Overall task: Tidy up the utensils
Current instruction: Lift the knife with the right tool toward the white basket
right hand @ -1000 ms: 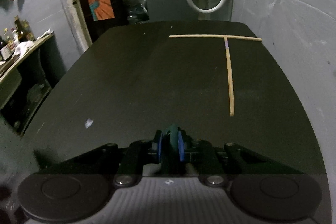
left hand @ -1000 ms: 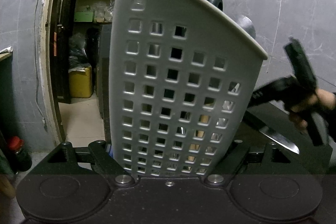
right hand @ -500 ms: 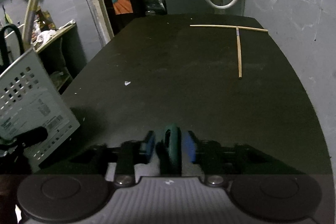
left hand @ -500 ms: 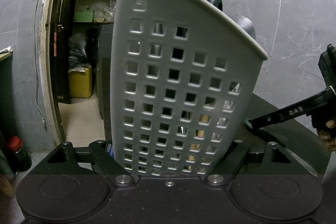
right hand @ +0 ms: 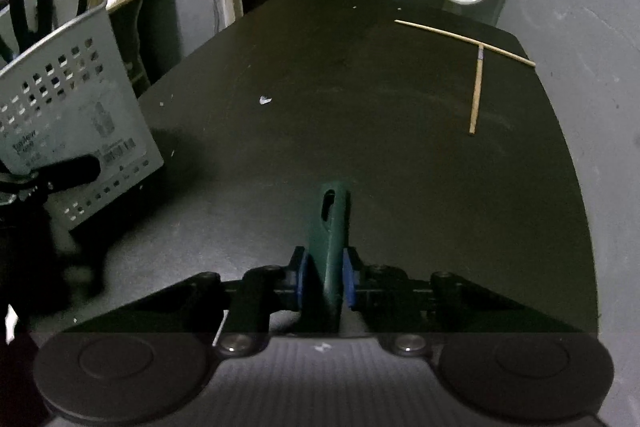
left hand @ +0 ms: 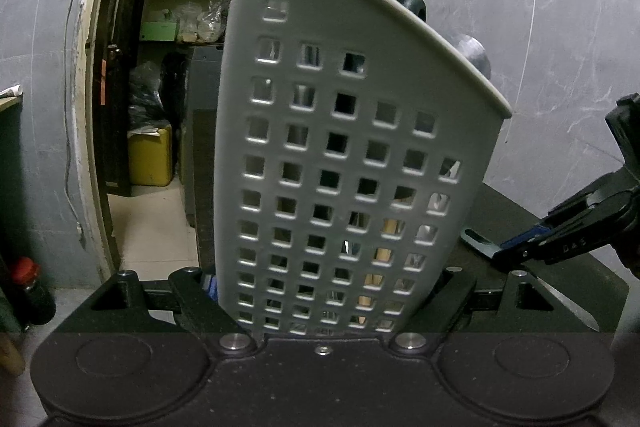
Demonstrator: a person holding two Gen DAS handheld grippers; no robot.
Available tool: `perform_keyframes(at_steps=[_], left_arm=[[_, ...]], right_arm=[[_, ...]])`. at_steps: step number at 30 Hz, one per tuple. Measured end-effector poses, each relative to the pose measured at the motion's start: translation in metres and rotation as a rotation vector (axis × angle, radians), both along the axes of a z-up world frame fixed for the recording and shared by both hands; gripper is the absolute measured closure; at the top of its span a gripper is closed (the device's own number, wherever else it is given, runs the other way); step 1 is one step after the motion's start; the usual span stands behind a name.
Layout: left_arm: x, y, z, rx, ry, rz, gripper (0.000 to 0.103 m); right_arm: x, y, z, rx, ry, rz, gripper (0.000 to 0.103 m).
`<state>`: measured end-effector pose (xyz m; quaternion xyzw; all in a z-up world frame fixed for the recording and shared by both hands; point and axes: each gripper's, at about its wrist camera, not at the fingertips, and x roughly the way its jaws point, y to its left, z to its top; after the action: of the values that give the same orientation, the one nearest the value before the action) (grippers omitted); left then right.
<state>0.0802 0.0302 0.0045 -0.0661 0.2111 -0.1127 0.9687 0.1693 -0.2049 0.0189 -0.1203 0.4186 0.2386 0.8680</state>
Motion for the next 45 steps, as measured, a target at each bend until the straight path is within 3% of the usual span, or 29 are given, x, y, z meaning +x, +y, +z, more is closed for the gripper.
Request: perform_keyframes(at_steps=[4,9,16,25,30,45], left_arm=[[0.0,0.002,-0.001,-0.006,-0.001,-0.004,0.019],[0.001,0.005,-0.002,-0.017,-0.002,-0.009,0.018],[0.002,0.012,-0.005,-0.037,-0.003,-0.016,0.018],[0.006,0.02,-0.009,-0.058,-0.005,-0.023,0.018],[0.008,0.025,-0.011,-0.068,-0.005,-0.027,0.018],[0.01,0.033,-0.015,-0.089,-0.007,-0.034,0.018]], right_arm=[[-0.008,0.022,0.003,-0.142,-0.052,0.029,0.083],[-0.036,0.059,-0.008,-0.416,-0.195,0.097,0.084],[-0.069,0.09,-0.02,-0.576,-0.289,0.167,0.084],[-0.098,0.106,-0.032,-0.665,-0.37,0.202,0.084],[-0.102,0.109,-0.03,-0.633,-0.35,0.203,0.084],[-0.131,0.124,-0.037,-0.679,-0.408,0.249,0.084]])
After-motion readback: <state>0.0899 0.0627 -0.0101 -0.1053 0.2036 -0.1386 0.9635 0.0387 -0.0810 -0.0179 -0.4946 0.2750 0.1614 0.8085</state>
